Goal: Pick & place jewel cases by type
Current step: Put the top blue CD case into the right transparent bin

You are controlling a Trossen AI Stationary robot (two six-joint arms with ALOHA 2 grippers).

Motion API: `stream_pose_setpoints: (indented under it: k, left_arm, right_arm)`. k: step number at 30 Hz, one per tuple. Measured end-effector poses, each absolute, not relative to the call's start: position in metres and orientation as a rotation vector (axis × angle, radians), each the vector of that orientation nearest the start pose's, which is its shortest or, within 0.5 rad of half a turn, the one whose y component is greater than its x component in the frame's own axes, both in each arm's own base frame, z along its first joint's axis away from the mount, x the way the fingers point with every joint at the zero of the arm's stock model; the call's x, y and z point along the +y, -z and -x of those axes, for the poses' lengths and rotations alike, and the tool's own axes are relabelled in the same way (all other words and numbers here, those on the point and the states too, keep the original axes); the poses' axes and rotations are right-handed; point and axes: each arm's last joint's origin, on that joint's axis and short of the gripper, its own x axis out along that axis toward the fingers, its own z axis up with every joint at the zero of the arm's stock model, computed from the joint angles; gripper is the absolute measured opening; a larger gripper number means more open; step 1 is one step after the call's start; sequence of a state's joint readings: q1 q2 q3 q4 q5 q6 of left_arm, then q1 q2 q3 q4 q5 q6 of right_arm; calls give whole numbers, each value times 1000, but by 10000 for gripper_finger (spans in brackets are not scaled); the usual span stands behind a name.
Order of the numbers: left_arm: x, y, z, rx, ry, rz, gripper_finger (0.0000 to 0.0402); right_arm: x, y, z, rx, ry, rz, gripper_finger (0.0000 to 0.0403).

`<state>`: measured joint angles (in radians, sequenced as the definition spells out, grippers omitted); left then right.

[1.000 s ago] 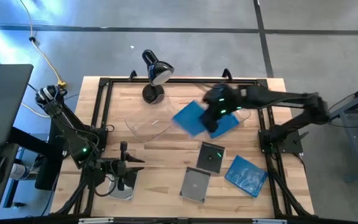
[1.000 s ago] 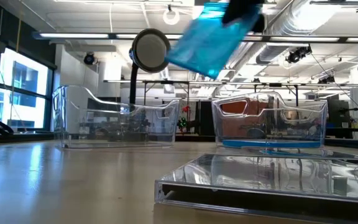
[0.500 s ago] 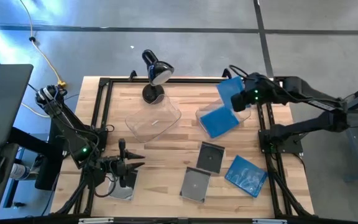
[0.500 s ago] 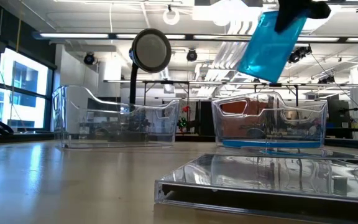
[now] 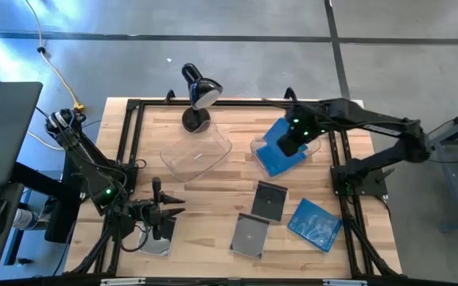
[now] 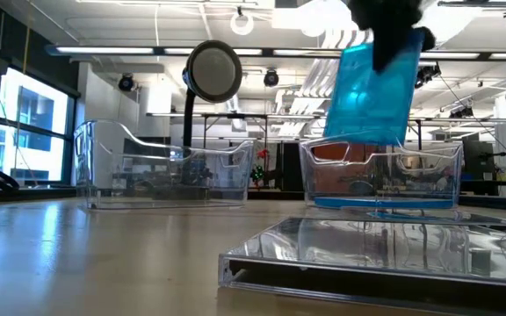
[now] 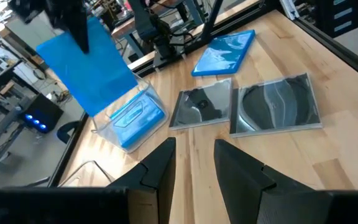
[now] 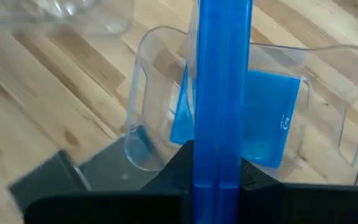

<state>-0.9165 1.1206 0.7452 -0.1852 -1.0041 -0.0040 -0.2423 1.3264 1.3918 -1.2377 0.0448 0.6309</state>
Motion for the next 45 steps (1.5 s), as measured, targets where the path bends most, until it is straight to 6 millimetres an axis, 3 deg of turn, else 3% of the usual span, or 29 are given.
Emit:
stream_pose_setpoints:
  k: [8, 13, 24, 32, 39, 45]
  left_arm:
    - [-164, -263, -157, 323, -78, -454, 108]
    - [-165, -262, -157, 331, -43, -444, 108]
    - [-166, -262, -157, 333, -34, -435, 108]
    - [-166, -262, -157, 338, -17, -416, 108]
    - [-166, -262, -157, 338, -14, -415, 108]
    - [-166, -262, -157, 335, -21, -415, 108]
  right_arm:
    - [-76, -315, -263, 1164, 451, -722, 19]
    - [-91, -307, -259, 1231, 502, -750, 19]
    - [-120, -309, -255, 1122, 533, -862, 19]
    - [-119, -307, -253, 1130, 574, -921, 20]
    - [-120, -264, -254, 1114, 585, -982, 20]
    - [-131, -250, -262, 966, 474, -1010, 22]
